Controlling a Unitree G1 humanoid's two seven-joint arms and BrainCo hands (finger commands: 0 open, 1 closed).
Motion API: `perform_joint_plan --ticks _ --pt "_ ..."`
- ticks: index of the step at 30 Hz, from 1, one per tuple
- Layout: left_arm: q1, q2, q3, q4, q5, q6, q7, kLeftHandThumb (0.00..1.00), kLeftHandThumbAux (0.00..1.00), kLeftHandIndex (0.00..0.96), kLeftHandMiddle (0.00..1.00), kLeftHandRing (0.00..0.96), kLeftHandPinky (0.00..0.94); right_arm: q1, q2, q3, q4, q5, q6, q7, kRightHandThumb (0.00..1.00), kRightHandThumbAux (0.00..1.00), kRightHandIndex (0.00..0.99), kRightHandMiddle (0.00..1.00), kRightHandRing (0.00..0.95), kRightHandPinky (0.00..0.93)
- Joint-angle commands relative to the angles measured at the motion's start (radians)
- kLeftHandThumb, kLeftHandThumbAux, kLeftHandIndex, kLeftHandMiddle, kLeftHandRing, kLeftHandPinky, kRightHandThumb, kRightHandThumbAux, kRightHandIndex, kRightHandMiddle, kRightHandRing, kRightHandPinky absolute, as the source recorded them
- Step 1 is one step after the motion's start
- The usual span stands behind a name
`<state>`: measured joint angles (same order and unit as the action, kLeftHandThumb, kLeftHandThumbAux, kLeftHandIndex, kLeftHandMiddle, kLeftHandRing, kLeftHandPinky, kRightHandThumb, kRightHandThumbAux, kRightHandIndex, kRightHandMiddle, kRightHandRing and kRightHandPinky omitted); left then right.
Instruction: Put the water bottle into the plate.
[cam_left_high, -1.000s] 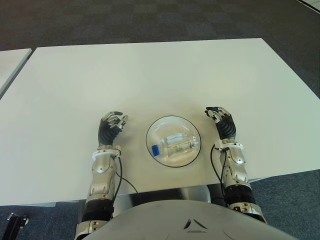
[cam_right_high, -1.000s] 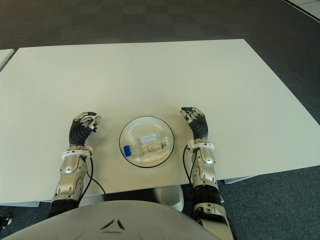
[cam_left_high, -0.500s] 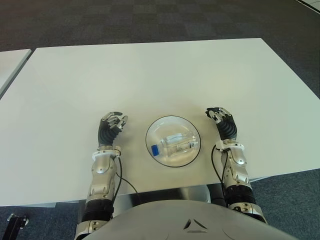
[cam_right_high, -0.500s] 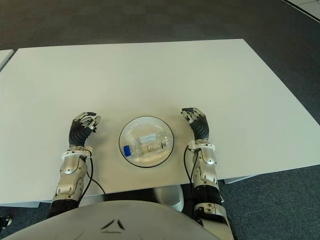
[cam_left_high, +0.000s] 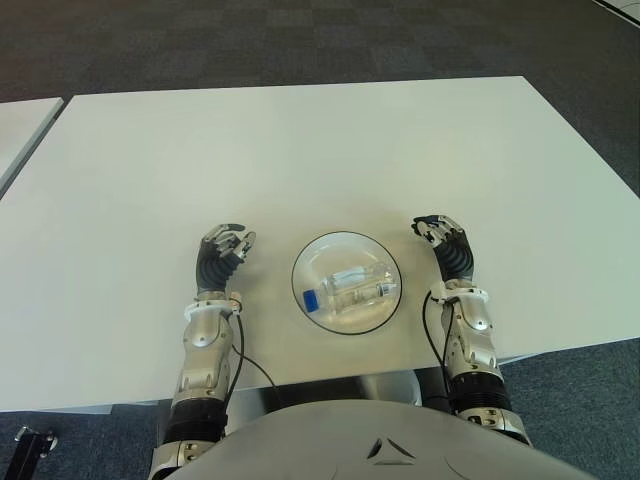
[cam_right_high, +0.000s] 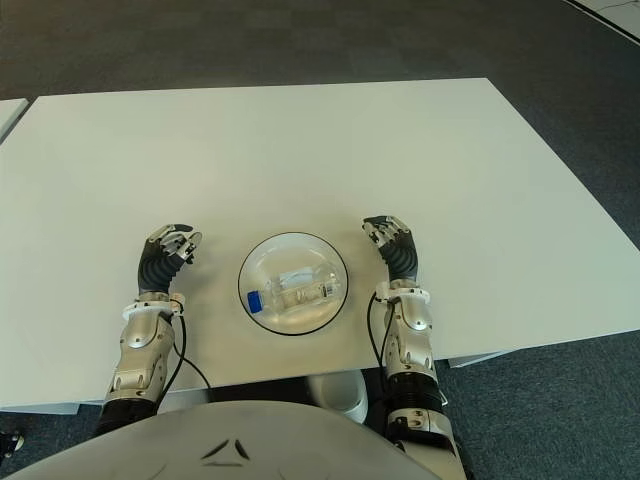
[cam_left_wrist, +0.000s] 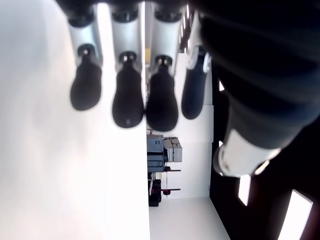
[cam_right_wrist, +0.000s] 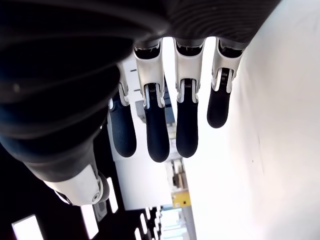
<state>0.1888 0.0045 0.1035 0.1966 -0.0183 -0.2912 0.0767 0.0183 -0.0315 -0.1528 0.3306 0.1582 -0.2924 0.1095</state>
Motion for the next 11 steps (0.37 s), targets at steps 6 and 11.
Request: perform_joint_plan --ticks 6,11 --pt "0.012 -0.003 0.001 -0.006 -0.002 0.015 -0.003 0.708 0.715 0.437 0.714 0.698 0.676 0.028 0.000 0.030 -0.057 -0.065 0.098 -0.065 0.706 0.733 0.432 0.519 0.517 0.522" --pt "0.013 -0.006 0.002 -0.009 -0.012 0.021 -0.007 0.709 0.715 0.437 0.710 0.694 0.675 0.034 0.003 0.037 -0.089 -0.075 0.147 -0.079 0.708 0.732 0.433 0.518 0.518 0.524"
